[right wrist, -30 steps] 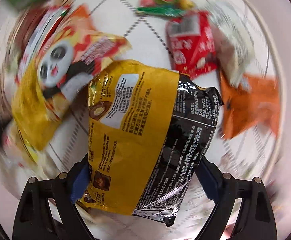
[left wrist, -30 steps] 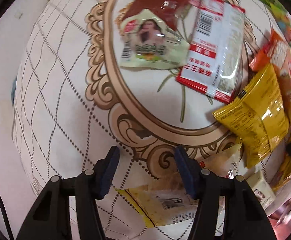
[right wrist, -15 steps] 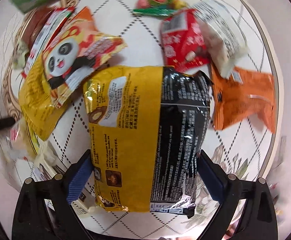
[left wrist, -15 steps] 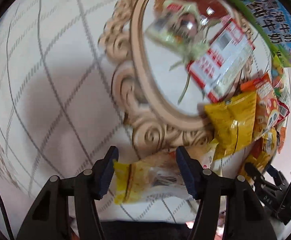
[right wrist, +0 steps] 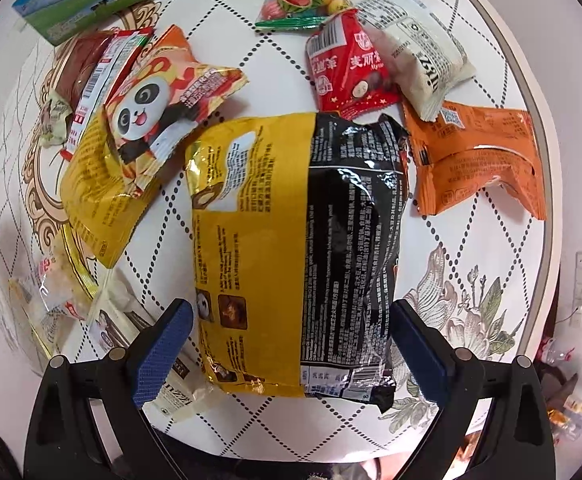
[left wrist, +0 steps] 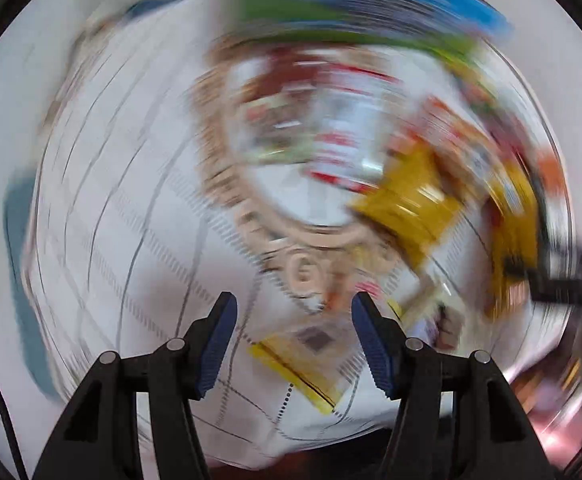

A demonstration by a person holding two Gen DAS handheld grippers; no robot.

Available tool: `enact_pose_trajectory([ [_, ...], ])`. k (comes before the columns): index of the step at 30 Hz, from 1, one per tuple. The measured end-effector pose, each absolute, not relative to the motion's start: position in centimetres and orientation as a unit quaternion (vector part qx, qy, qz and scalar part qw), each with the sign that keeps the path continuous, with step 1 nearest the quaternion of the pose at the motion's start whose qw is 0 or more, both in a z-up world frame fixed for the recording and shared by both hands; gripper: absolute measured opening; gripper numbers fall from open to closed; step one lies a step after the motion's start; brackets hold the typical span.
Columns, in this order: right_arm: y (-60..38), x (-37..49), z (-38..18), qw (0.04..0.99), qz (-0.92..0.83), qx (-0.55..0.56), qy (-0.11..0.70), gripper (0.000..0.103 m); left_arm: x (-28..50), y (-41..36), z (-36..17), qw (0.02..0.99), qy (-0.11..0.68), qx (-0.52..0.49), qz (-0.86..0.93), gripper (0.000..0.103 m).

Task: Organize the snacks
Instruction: 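Grasp the clear-yellow bread packet with left tool while right tool grasps yellow-black biscuit bag, then carry both packets into the cardboard box and open both tools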

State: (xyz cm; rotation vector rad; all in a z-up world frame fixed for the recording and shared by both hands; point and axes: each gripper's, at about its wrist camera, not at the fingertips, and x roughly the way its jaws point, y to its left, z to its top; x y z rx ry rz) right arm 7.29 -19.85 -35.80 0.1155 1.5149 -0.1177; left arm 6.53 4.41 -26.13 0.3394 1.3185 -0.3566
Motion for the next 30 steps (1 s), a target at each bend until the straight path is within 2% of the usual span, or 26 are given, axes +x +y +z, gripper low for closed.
enact_pose_trajectory([
  [2,-18.6,8.7,-34.6,0.722,-0.055,0.047,0.688,0.1,6.5,1.5,-25.9,0.742,0.591,0.245,-0.199,0.058],
  [5,-17.9,8.5,-34.4,0.719,-0.054,0.038,0.692,0.1,6.6,-2.8,-29.2,0.687,0.591,0.351,-0.236,0.058],
  [9,-16.6,8.1,-34.1,0.717,-0.052,0.017,0.695,0.1,6.6,-3.8,-34.6,0.645,0.605,0.404,-0.232,0.059],
  [12,-15.4,8.1,-34.6,0.713,-0.056,0.002,0.699,0.1,8.8,-2.5,-35.8,0.66,0.637,0.337,-0.211,0.058],
  [17,-15.0,8.4,-35.4,0.715,-0.064,0.007,0.697,0.097,13.1,3.8,-36.2,0.687,0.71,0.091,-0.125,0.059],
  [20,-15.0,9.3,-36.6,0.709,-0.075,0.012,0.701,0.097,13.8,7.1,-36.9,0.691,0.718,-0.017,-0.083,0.06],
  [22,-14.9,9.7,-37.2,0.707,-0.079,0.007,0.702,0.097,13.6,7.4,-37.6,0.682,0.726,-0.022,-0.086,0.059],
  [25,-14.6,9.8,-37.7,0.706,-0.08,-0.007,0.704,0.097,12.7,6.5,-38.8,0.683,0.724,0.029,-0.091,0.059],
  [28,-14.5,9.6,-37.6,0.713,-0.091,-0.006,0.695,0.09,11.4,5.4,-38.8,0.699,0.709,0.04,-0.087,0.055],
  [30,-14.5,9.2,-37.1,0.722,-0.095,0.002,0.686,0.088,10.2,5.9,-36.9,0.714,0.694,0.037,-0.087,0.05],
])
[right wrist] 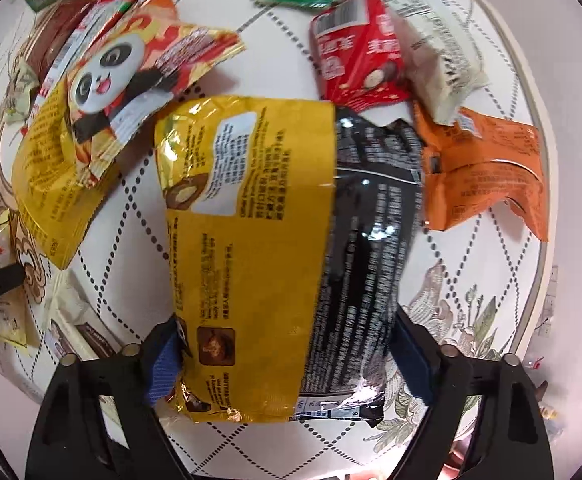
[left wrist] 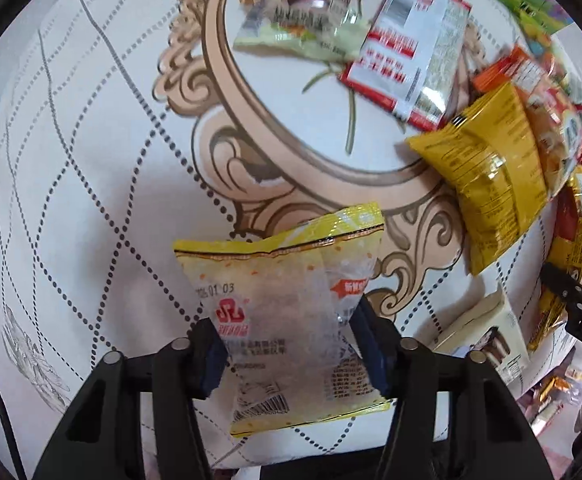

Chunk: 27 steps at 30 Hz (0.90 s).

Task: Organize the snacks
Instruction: 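Carry both packets into the cardboard box and open both tools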

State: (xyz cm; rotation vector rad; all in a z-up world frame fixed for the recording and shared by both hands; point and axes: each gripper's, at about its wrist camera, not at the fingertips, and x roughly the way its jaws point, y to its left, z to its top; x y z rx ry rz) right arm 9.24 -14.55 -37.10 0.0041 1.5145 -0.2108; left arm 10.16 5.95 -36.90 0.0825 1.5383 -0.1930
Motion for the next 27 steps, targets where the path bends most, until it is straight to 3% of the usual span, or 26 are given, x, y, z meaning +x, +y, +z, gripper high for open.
enact_pose_trajectory([
  [9,-13.8,4.8,-34.1,0.748,-0.106,0.027,0.654,0.087,8.3,7.3,-32.5,0.739,0.664,0.038,-0.109,0.045],
  [14,-14.5,2.5,-29.7,0.77,-0.101,0.051,0.628,0.087,8.2,8.5,-28.7,0.76,0.636,0.025,-0.127,0.045],
  [18,-14.2,1.7,-25.4,0.791,-0.079,0.07,0.602,0.087,7.3,9.6,-22.7,0.783,0.604,0.001,-0.146,0.045],
  [21,-14.5,2.9,-21.0,0.813,-0.052,0.071,0.575,0.087,10.0,6.4,-16.1,0.801,0.577,-0.007,-0.157,0.045],
  [27,-15.5,7.8,-13.3,0.844,0.006,0.086,0.529,0.087,17.6,1.2,-9.0,0.82,0.543,-0.018,-0.182,0.045],
])
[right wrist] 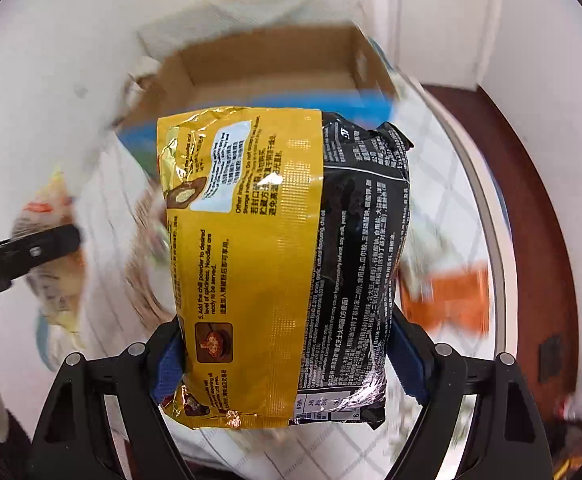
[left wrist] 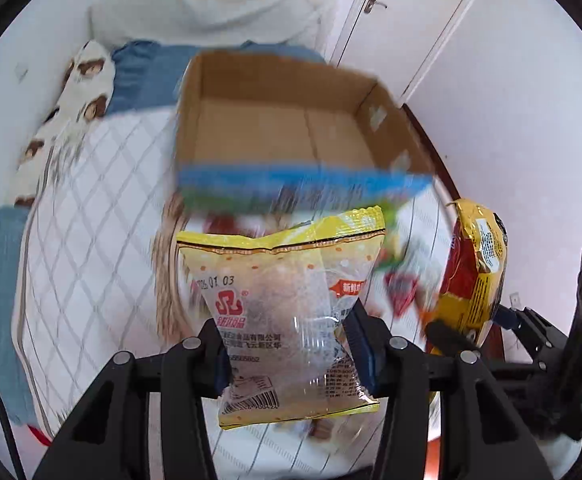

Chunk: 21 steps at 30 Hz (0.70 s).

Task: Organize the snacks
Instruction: 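Carry both packets into the cardboard box and open both tools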

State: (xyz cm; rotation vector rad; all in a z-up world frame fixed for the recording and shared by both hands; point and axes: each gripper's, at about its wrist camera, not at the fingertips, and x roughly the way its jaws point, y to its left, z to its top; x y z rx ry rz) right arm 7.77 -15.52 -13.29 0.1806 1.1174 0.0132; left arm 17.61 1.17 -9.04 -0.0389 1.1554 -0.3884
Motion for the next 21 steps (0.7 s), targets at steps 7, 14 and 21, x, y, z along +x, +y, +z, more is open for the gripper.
enact_pose_trajectory([
  [7,-18.5,18.5,-9.0,0.856,0.037,0.072,0.511,0.087,30.3,-3.9,-6.1,0.822,0.543,-0.026,-0.169,0.045],
  [14,-20.3,31.2,-11.8,0.83,0.055,0.056,0.552,0.087,43.0,-5.3,-9.8,0.804,0.581,-0.02,-0.123,0.045],
  [21,-19.2,38.5,-19.2,0.779,0.057,0.043,0.623,0.087,49.8,-5.3,-16.3,0.768,0.633,-0.014,-0.101,0.045],
])
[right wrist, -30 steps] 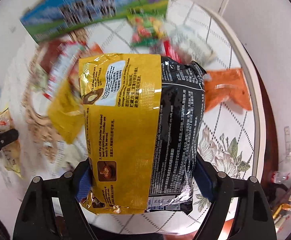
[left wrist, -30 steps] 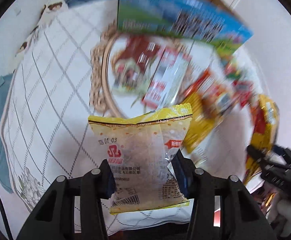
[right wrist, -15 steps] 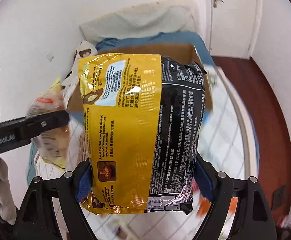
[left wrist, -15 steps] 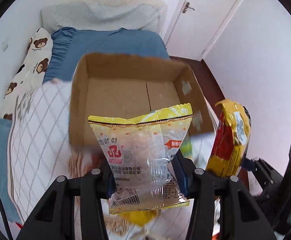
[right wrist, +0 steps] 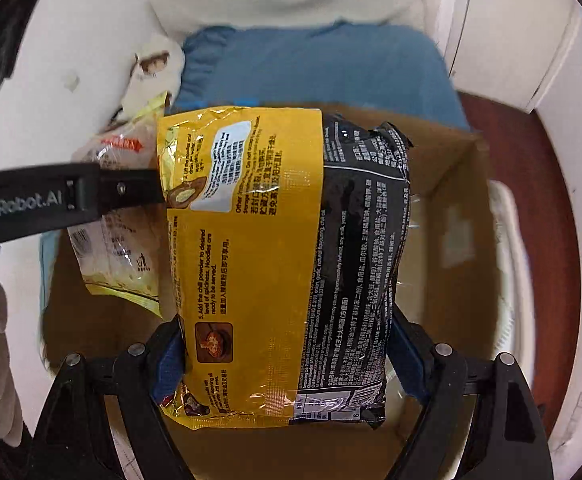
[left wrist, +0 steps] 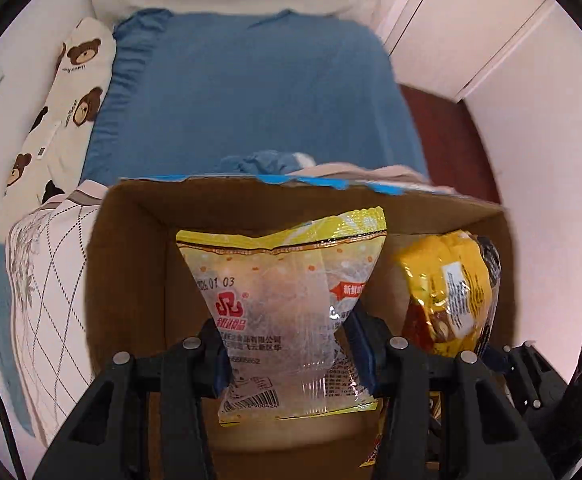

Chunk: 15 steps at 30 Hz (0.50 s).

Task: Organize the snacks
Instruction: 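Carry both packets into the cardboard box and open both tools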

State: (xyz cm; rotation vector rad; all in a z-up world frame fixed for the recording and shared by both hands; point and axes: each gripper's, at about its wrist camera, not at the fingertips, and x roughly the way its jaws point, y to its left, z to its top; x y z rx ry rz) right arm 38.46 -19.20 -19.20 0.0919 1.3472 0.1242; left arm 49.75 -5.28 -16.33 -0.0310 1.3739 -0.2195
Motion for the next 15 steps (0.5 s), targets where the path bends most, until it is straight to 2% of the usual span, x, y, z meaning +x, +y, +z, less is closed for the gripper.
enact_pose_trajectory([
  [8,-19.9,42.4,-24.0,0.738,0.043,0.054,0.672,0.088,51.7,-5.2,-20.4,0.735,0.671,0.01,-0.095,0.046],
  [10,-20.0,43.2,-24.7,0.727,0.046,0.066,0.682,0.091,51.7,-5.2,-20.4,0.739,0.666,0.005,-0.098,0.057],
  [12,-20.3,44.3,-24.9,0.732,0.045,0.07,0.676,0.094,51.5,-5.3,-20.2,0.746,0.659,0.01,-0.095,0.084],
  [15,-21.2,43.9,-24.0,0.739,0.04,0.073,0.668,0.096,51.2,-5.1,-19.4,0.753,0.652,0.002,-0.091,0.087],
])
